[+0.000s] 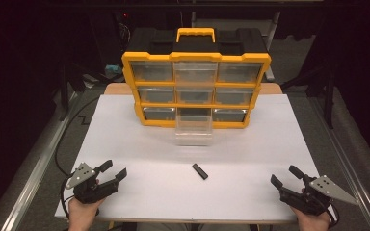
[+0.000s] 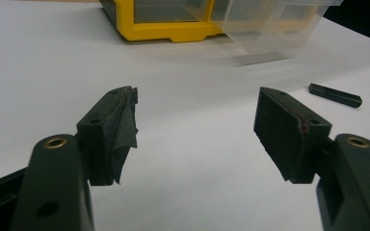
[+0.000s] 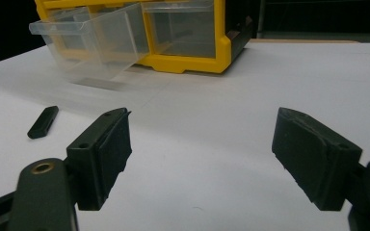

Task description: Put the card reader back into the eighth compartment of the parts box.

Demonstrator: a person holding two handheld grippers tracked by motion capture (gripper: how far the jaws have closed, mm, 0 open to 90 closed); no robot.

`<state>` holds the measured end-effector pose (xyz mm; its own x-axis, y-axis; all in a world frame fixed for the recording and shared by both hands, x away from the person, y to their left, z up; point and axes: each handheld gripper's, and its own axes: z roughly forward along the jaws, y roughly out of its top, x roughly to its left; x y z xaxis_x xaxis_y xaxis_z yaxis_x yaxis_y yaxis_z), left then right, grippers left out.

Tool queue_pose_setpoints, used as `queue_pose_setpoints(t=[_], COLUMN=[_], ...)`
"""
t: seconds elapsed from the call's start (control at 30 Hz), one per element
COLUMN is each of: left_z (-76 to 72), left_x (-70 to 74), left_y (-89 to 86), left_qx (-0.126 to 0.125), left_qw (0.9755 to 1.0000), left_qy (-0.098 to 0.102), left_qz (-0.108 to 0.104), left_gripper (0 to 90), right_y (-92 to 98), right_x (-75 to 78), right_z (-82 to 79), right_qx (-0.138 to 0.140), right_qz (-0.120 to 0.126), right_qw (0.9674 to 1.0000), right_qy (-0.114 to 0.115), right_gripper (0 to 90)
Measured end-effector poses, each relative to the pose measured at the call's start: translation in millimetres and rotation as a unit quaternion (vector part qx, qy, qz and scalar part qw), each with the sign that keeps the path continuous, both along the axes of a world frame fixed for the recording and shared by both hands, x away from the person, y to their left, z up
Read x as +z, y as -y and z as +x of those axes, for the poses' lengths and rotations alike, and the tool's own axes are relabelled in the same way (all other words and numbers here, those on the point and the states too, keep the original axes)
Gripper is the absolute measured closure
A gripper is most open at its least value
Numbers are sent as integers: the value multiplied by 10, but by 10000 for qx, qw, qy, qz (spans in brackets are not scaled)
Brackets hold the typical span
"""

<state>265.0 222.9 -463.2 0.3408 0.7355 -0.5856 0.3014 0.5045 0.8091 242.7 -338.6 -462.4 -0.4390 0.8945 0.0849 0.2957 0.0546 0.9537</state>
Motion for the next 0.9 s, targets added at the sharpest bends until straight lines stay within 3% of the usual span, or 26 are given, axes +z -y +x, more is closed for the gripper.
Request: queue_pose_setpoints(t=[0.9], left_z=[-11], left_x=[-5], left_y=[53], left_qx=[-101], left_qw=[9999], left_qy=[-5], left_qz=[39], left_gripper=[314], right_y=[-53], right_x=[3], right_z=[37], right_qx=[46], right_qz=[21], right_qw=[10000], right_qy=[-73], right_gripper=[218])
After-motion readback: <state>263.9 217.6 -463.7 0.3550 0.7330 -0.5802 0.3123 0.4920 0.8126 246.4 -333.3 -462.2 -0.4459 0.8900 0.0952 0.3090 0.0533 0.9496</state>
